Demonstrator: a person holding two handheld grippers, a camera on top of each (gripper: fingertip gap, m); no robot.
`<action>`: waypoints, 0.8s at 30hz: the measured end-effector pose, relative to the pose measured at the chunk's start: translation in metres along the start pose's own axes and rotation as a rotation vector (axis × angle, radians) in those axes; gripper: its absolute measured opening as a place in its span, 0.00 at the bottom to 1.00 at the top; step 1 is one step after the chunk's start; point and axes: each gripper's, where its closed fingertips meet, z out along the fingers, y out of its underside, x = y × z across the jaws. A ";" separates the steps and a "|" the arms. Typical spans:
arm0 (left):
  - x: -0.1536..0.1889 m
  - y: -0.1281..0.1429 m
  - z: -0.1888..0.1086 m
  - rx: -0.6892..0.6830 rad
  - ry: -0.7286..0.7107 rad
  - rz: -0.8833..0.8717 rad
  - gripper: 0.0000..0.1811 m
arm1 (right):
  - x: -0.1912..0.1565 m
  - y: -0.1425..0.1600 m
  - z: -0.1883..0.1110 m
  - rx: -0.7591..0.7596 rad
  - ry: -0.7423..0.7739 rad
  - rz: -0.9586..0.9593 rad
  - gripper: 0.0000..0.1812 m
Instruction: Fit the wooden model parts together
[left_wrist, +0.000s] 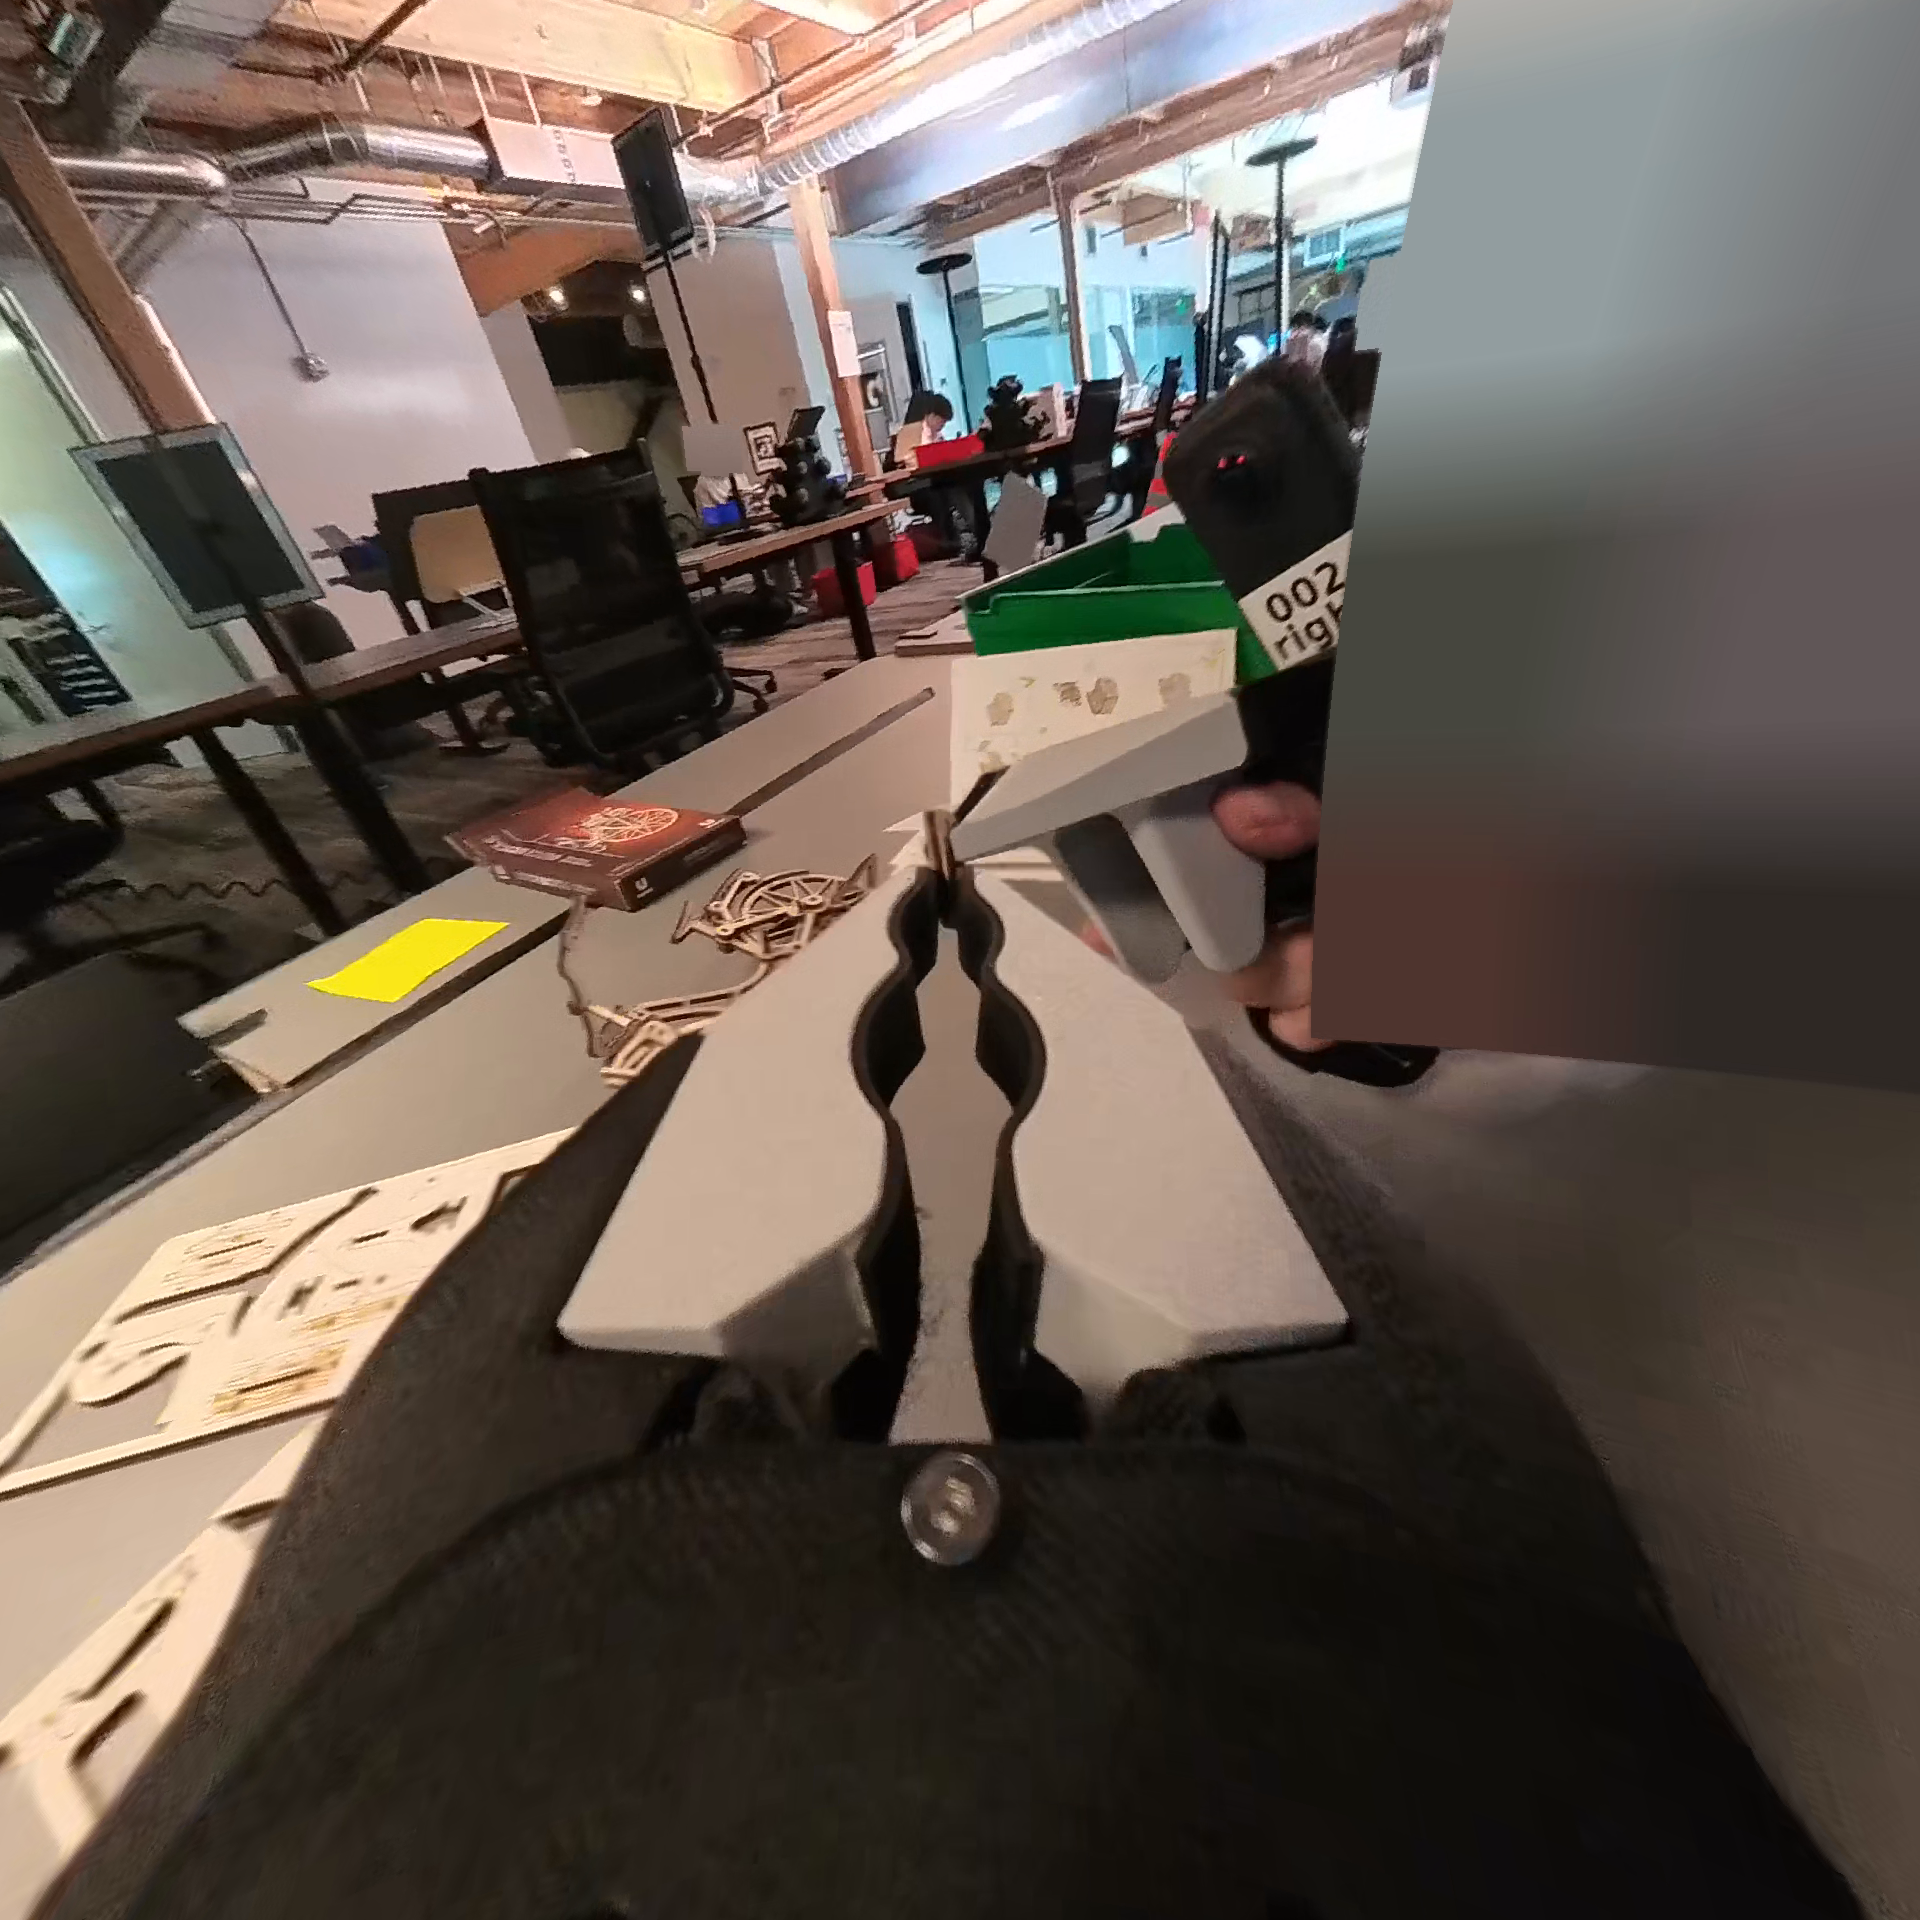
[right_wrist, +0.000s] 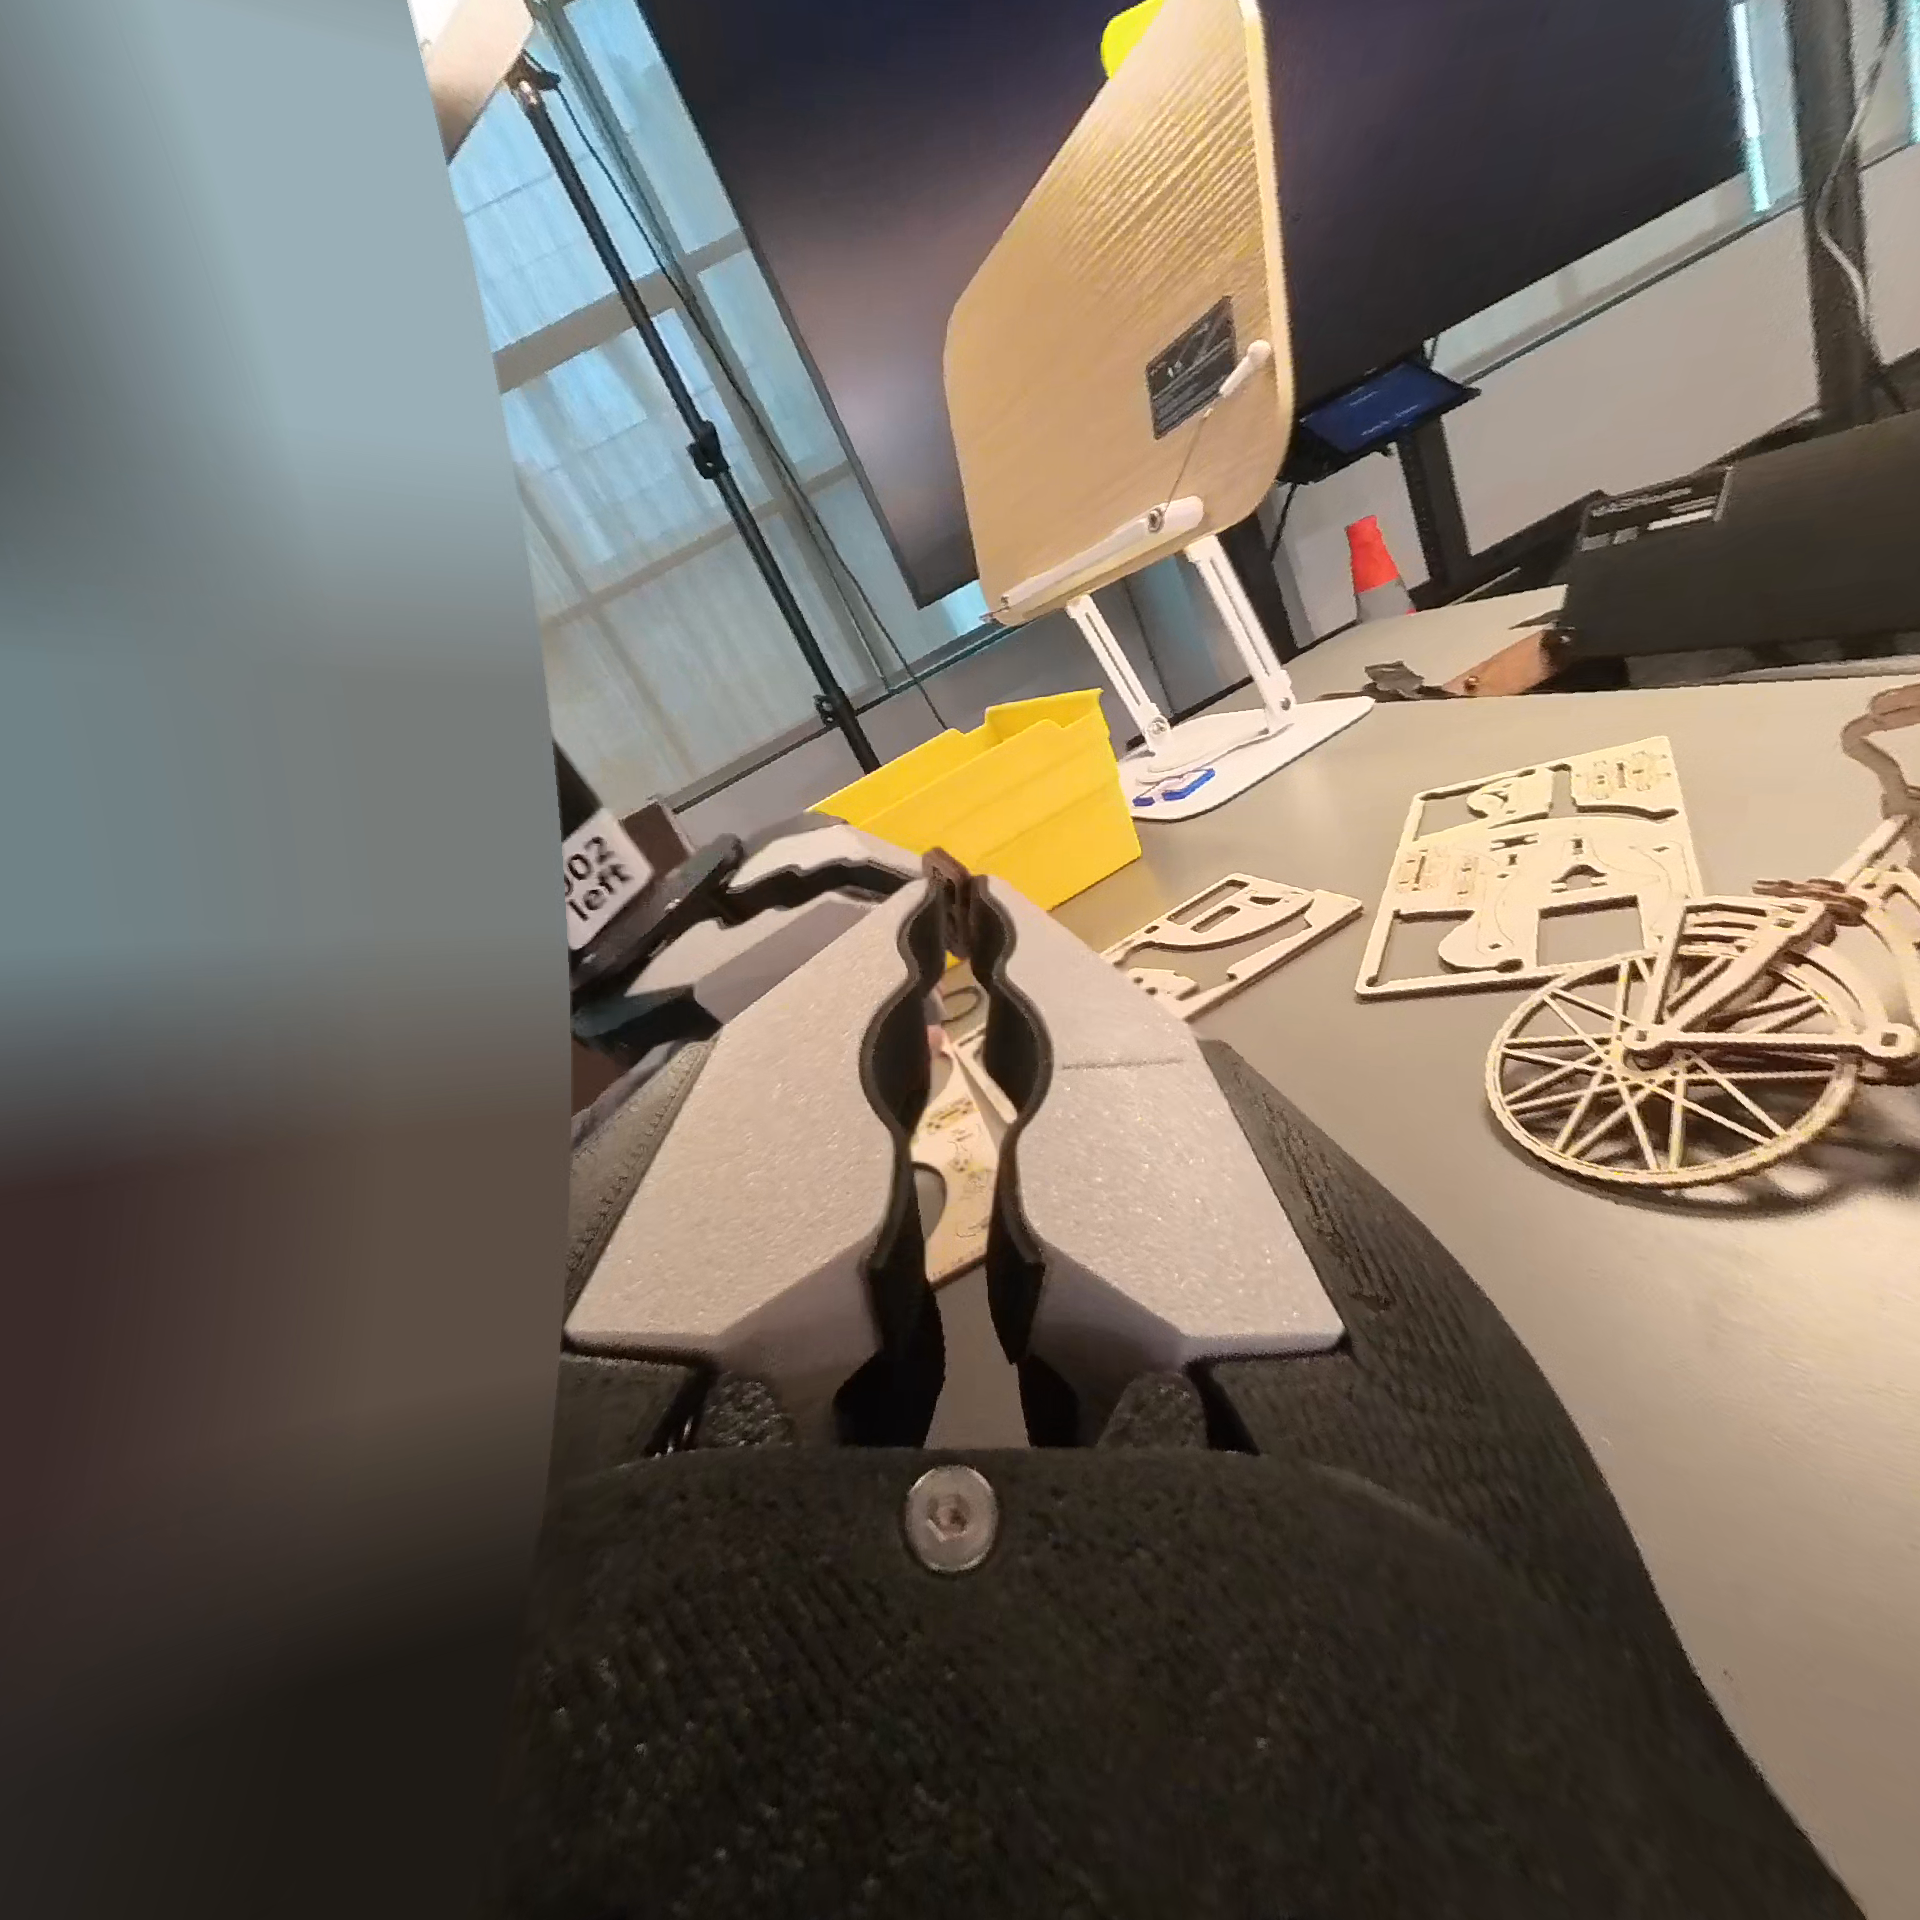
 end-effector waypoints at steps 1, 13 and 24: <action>-0.001 0.002 0.001 -0.019 -0.016 0.029 0.01 | 0.002 0.001 0.000 -0.005 0.017 -0.011 0.01; -0.011 0.015 0.008 -0.070 -0.093 -0.089 0.01 | 0.023 0.005 0.000 -0.034 0.222 -0.180 0.02; -0.007 0.009 0.006 -0.024 -0.028 -0.120 0.01 | 0.016 0.001 0.000 0.019 0.117 -0.011 0.02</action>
